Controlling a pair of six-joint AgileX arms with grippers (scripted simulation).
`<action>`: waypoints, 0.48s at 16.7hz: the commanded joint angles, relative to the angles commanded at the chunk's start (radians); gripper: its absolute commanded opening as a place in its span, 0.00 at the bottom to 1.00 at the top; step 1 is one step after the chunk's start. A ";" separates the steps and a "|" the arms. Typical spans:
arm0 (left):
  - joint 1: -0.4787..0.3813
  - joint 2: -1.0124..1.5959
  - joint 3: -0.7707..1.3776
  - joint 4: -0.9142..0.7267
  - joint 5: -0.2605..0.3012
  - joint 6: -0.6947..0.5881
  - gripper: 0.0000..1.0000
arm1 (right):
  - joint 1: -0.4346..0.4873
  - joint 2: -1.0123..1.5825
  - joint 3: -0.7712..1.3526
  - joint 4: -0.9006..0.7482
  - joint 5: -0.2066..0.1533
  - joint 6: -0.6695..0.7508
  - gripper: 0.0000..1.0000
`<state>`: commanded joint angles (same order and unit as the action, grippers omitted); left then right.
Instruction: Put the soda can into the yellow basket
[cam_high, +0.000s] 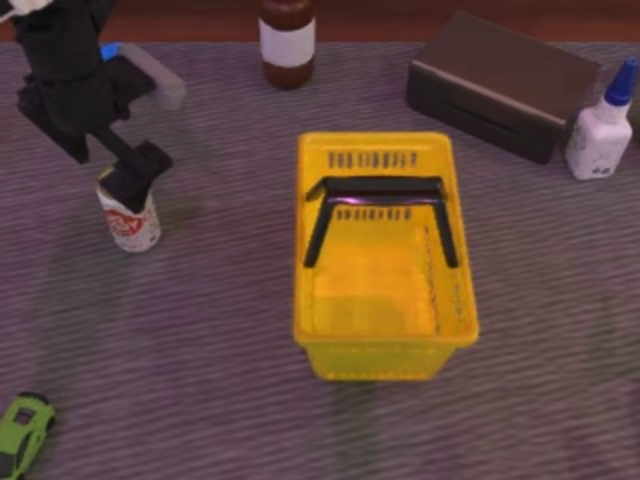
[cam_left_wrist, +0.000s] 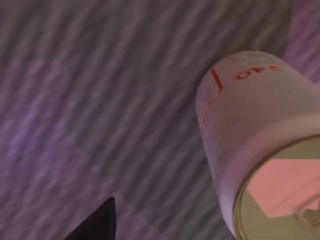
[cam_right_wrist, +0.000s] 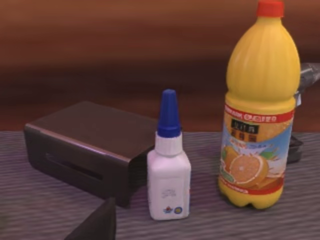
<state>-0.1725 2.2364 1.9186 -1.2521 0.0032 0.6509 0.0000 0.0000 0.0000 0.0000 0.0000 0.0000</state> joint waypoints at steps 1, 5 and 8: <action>0.000 0.000 0.000 0.000 0.000 0.000 1.00 | 0.000 0.000 0.000 0.000 0.000 0.000 1.00; 0.002 0.006 -0.036 0.042 0.000 0.002 1.00 | 0.000 0.000 0.000 0.000 0.000 0.000 1.00; 0.001 0.025 -0.104 0.131 0.000 0.001 1.00 | 0.000 0.000 0.000 0.000 0.000 0.000 1.00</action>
<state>-0.1711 2.2610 1.8145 -1.1207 0.0035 0.6523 0.0000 0.0000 0.0000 0.0000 0.0000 0.0000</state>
